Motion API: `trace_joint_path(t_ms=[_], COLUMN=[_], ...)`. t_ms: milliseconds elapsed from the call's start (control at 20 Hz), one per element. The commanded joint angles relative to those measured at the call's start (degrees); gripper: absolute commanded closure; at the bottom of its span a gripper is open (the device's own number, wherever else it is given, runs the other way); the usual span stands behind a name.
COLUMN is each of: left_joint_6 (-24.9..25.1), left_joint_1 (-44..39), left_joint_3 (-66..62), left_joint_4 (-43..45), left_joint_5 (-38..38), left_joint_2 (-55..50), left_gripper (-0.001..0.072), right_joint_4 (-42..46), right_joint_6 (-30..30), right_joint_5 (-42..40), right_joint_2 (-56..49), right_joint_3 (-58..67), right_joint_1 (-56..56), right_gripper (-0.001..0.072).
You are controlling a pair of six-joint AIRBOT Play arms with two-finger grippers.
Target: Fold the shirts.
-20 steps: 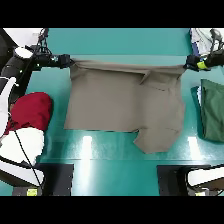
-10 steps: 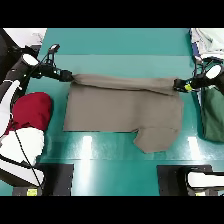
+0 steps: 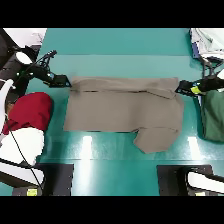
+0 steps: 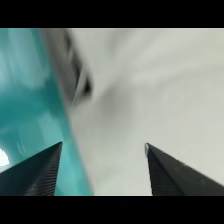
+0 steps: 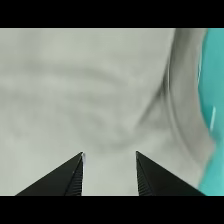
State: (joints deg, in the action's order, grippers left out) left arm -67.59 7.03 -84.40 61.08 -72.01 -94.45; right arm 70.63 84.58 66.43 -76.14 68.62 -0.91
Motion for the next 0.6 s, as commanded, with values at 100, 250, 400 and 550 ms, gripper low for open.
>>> trace_joint_path(t_ms=[100,250,400,550], left_joint_6=[-1.01,0.33,0.33,0.31], left_joint_1=[3.85,3.85,3.85,3.82], left_joint_3=[18.10,29.62,35.95,38.77], left_joint_4=[1.97,1.97,1.97,1.95], left_joint_5=[-5.92,-5.01,-3.69,-3.56], left_joint_2=[12.09,18.95,21.92,22.08], left_gripper=[0.0092,0.0092,0.0093,0.0092], right_joint_4=[-0.61,-0.68,-0.68,-0.70], right_joint_6=[-4.31,-4.31,-4.31,-4.33], right_joint_5=[13.44,12.85,14.05,15.08], right_joint_2=[10.27,13.14,13.44,13.42], right_joint_3=[-0.11,-0.11,-0.07,-0.07], right_joint_1=[-2.05,-2.05,-2.05,-2.03], right_gripper=[0.0432,0.0447,0.0447,0.0447])
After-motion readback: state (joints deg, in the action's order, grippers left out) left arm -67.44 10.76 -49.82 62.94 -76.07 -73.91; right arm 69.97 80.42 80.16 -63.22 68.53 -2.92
